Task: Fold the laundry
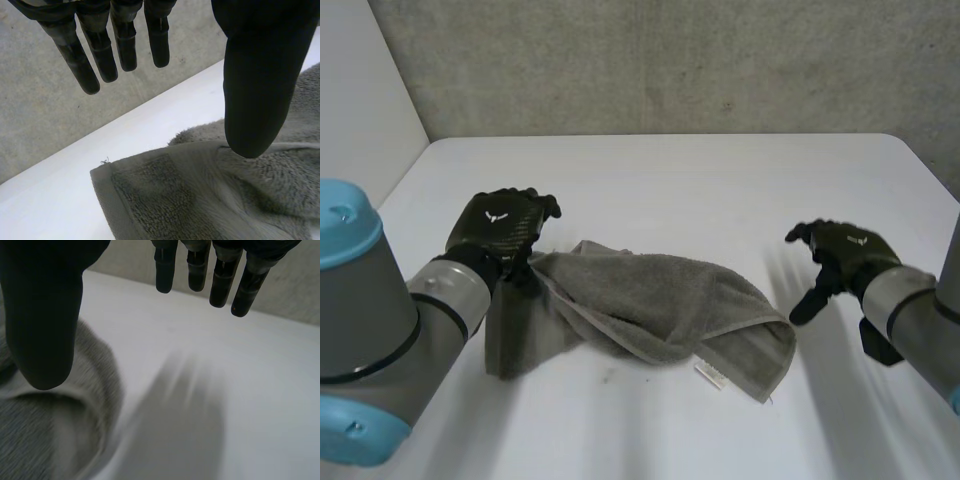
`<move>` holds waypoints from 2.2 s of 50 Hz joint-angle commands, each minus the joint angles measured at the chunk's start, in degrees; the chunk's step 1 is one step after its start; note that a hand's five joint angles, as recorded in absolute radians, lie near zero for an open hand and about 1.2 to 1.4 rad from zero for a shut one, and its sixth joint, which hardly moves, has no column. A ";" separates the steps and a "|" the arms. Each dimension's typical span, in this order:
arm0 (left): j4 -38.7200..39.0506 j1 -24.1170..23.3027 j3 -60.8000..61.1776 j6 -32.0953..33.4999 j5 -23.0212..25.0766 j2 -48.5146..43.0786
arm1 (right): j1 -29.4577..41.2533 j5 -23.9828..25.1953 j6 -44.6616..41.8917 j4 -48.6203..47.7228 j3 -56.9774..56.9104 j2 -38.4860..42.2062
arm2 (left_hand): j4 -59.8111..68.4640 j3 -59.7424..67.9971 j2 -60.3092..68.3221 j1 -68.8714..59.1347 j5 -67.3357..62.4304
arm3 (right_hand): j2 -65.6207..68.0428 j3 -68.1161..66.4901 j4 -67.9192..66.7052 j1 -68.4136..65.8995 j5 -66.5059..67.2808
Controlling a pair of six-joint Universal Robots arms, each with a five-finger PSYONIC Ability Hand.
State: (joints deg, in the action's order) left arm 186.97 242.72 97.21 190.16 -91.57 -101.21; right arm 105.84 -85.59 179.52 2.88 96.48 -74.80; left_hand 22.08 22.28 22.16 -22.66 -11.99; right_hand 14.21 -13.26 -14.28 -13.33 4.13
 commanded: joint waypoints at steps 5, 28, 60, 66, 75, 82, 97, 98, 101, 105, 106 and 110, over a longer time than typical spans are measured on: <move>3.75 -0.49 5.97 1.18 0.51 -0.13 | 0.42 4.56 0.40 -6.22 7.76 -0.17 | 4.79 4.58 4.71 -4.20 -4.87 | 9.83 -10.78 -9.76 -10.72 9.91; 13.25 0.48 7.55 8.04 0.60 -7.16 | 0.69 3.86 -0.57 -20.28 8.64 10.28 | 25.81 25.61 25.73 -25.23 -25.90 | 30.33 -31.28 -30.26 -31.22 30.41; -2.31 2.85 -0.80 4.96 0.43 19.12 | -5.29 11.59 -18.94 0.28 -7.80 -12.83 | 57.92 57.72 57.84 -57.34 -58.01 | 65.79 -66.74 -65.72 -66.67 65.87; -15.99 6.35 -7.02 1.10 0.95 16.15 | -4.85 13.79 -30.98 13.29 -15.01 -12.39 | 57.92 57.72 57.84 -57.34 -58.01 | 65.79 -66.74 -65.72 -66.67 65.87; -28.67 13.13 -13.35 -0.23 7.27 -0.01 | -3.54 11.33 -43.80 22.77 -20.63 -0.63 | 57.92 57.72 57.84 -57.34 -58.01 | 65.79 -66.74 -65.72 -66.67 65.87; -28.68 13.13 -18.97 0.12 7.72 -11.79 | 1.56 6.49 -45.75 20.58 -26.17 9.58 | 57.92 57.72 57.84 -57.34 -58.01 | 65.79 -66.74 -65.72 -66.67 65.87; 3.18 12.69 -44.57 -0.14 6.76 -13.07 | 5.17 -6.17 -45.75 -35.51 -43.76 14.78 | 57.92 57.72 57.84 -57.34 -58.01 | 65.79 -66.74 -65.72 -66.67 65.87; 3.23 12.69 -44.56 -0.14 6.75 -13.05 | 5.17 -6.16 -45.75 -35.58 -43.75 14.77 | 57.92 57.72 57.84 -57.34 -58.01 | 65.79 -66.74 -65.72 -66.67 65.87; 10.70 12.69 -42.28 -0.14 6.49 -10.41 | 5.26 -4.76 -45.66 -43.49 -41.37 13.19 | 57.92 57.72 57.84 -57.34 -58.01 | 65.79 -66.74 -65.72 -66.67 65.87; 14.65 12.26 -34.31 -0.14 5.53 -7.35 | 5.17 -0.29 -44.78 -41.40 -36.91 12.57 | 57.92 57.72 57.84 -57.34 -58.01 | 65.79 -66.74 -65.72 -66.67 65.87; 14.65 12.26 -34.28 -0.14 5.52 -7.34 | 4.99 0.59 -44.35 -39.29 -35.15 12.48 | 57.92 57.72 57.84 -57.34 -58.01 | 65.79 -66.74 -65.72 -66.67 65.87; 14.74 12.08 -24.03 0.04 5.96 -6.11 | 4.55 1.48 -43.29 -34.46 -31.46 12.57 | 57.92 57.72 57.84 -57.34 -58.01 | 65.79 -66.74 -65.72 -66.67 65.87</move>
State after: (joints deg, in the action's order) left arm 201.13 255.05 60.91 189.98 -85.75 -109.28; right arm 110.90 -87.15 134.64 -39.40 58.64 -62.08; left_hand 69.73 69.69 69.77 -68.64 -59.61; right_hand 67.44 -68.03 -68.29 -55.70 57.00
